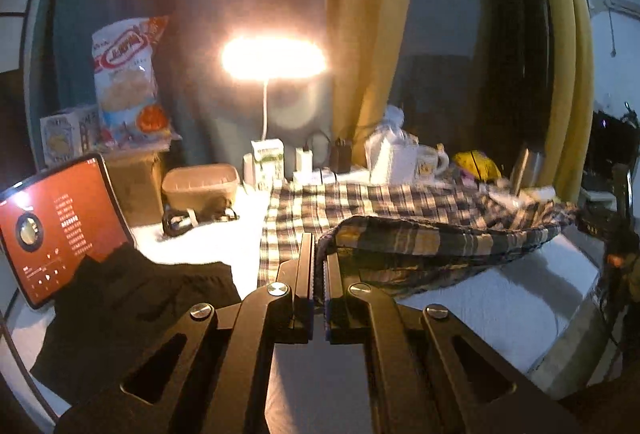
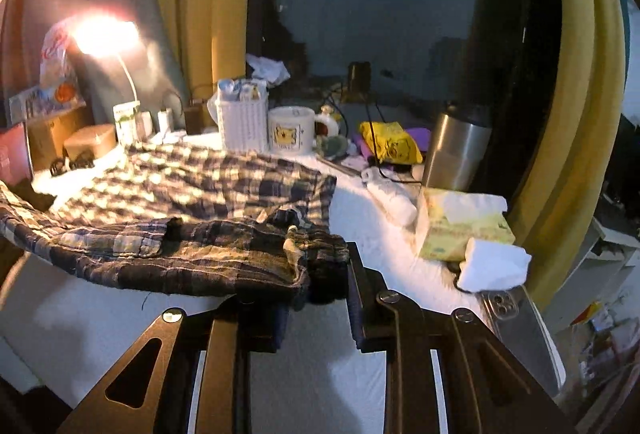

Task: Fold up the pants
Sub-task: 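Lift the held pants edge with both grippers and carry it over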

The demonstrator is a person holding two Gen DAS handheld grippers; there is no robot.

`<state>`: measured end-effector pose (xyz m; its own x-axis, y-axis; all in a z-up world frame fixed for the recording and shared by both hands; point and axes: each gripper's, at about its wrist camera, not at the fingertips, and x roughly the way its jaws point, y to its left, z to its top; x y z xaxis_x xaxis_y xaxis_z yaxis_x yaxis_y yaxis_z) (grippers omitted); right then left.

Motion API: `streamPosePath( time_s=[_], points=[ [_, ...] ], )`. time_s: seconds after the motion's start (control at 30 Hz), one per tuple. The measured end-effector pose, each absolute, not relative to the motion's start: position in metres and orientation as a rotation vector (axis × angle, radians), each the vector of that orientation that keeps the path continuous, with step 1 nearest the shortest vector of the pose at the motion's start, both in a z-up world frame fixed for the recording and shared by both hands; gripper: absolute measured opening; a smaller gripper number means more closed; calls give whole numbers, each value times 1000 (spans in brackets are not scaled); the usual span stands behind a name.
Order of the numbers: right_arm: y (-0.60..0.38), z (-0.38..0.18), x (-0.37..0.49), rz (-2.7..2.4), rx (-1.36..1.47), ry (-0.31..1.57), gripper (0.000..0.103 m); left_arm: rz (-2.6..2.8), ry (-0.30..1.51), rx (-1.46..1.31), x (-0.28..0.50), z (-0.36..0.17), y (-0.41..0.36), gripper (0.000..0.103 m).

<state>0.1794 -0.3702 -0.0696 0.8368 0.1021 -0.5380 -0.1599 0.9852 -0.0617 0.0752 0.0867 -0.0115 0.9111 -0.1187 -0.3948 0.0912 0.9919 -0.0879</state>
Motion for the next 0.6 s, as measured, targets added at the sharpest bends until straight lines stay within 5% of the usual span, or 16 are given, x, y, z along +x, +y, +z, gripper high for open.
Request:
streamPosePath(
  time_s=[0.6],
  points=[
    [-372, -39, 230, 155, -32, 477, 25, -80, 310, -50, 146, 35, 92, 2]
  ],
)
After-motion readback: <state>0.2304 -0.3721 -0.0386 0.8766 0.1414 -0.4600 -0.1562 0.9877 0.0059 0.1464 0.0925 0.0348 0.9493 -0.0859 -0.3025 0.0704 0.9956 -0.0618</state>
